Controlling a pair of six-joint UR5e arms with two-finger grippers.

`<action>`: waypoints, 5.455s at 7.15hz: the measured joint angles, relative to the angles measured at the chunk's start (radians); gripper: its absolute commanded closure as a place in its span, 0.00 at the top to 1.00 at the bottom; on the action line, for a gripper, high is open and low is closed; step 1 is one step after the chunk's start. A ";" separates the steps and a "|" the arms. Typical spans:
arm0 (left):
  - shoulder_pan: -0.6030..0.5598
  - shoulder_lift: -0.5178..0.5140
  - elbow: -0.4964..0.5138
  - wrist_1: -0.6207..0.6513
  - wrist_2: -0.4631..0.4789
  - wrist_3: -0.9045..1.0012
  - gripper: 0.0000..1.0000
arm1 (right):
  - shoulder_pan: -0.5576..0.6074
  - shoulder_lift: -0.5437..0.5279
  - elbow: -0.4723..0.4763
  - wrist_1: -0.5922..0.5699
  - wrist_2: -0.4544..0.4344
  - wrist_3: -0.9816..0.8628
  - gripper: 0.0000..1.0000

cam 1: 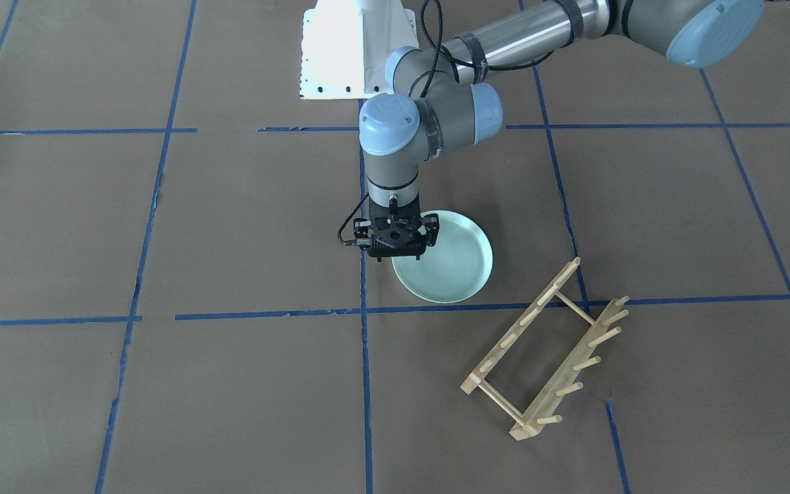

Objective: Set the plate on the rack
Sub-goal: 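Lower the left gripper to the plate rim and close on it, then lift the plate with the left gripper and tilt it upright, then carry the upright plate with the left gripper above the rack slots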

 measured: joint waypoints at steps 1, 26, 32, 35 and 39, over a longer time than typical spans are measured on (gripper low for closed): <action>0.001 0.003 -0.001 -0.006 -0.001 -0.001 0.23 | 0.000 0.000 0.000 0.000 0.000 0.000 1.00; -0.494 0.472 -0.504 -1.035 -0.197 -0.505 0.00 | 0.000 0.000 -0.002 0.000 0.000 0.000 1.00; -0.483 0.381 -0.198 -1.329 -0.001 -0.705 0.00 | 0.000 0.000 -0.001 0.000 0.000 0.000 1.00; -0.477 0.324 -0.078 -1.365 0.084 -0.781 0.00 | 0.000 0.000 -0.001 0.000 0.000 0.000 1.00; -0.451 0.295 0.008 -1.396 0.130 -0.804 0.00 | 0.000 0.000 -0.001 0.000 0.000 0.000 1.00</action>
